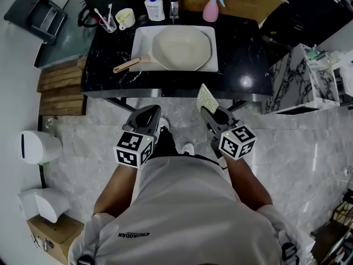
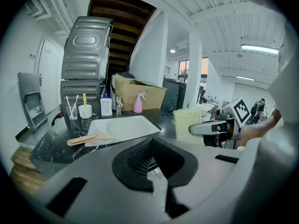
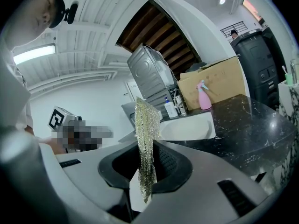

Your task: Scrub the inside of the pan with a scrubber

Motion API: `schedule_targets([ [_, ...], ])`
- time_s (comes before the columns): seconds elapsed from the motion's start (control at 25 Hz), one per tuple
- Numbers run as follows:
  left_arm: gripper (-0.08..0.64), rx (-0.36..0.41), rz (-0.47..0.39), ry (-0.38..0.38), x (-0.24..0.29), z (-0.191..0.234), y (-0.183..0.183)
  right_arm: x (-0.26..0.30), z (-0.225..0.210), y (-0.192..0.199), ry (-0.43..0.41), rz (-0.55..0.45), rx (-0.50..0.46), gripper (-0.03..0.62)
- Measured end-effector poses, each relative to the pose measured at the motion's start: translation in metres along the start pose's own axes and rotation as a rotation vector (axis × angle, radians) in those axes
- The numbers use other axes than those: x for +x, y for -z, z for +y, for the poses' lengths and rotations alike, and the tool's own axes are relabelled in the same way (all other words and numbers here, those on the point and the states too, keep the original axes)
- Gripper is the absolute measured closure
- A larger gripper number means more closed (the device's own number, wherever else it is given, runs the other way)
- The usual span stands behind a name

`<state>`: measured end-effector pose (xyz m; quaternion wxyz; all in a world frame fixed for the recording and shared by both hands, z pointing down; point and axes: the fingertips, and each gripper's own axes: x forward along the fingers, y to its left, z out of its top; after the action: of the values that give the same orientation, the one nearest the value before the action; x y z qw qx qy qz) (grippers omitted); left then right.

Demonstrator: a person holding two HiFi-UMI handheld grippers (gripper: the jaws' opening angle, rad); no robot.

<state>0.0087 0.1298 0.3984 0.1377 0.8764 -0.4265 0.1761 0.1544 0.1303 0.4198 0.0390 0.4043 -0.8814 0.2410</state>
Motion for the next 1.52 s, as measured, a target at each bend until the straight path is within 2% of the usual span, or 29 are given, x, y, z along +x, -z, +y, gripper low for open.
schedule_targets([
  [0.28, 0.546, 0.008, -0.013, 0.021, 0.023, 0.020, -0.009, 0.015, -0.008, -0.001, 0.005, 0.027, -0.019, 0.520],
  [0.72, 0.546, 0.025, 0.001, 0.037, 0.065, 0.083, -0.034, 0.076, -0.032, -0.040, 0.050, 0.030, -0.039, 0.520],
  [1.0, 0.545, 0.102, 0.028, 0.028, 0.103, 0.132, -0.051, 0.124, -0.052, -0.064, 0.068, 0.035, -0.046, 0.520],
  [1.2, 0.546, 0.162, 0.085, 0.039, 0.128, 0.165, -0.052, 0.151, -0.071, -0.073, 0.108, 0.063, -0.035, 0.520],
  [1.36, 0.545, 0.242, 0.161, 0.087, 0.146, 0.184, -0.047, 0.174, -0.085, -0.077, 0.141, 0.088, -0.020, 0.520],
  [1.52, 0.545, 0.258, 0.223, 0.101, 0.163, 0.207, -0.027, 0.197, -0.098, -0.074, 0.183, 0.118, -0.011, 0.520],
])
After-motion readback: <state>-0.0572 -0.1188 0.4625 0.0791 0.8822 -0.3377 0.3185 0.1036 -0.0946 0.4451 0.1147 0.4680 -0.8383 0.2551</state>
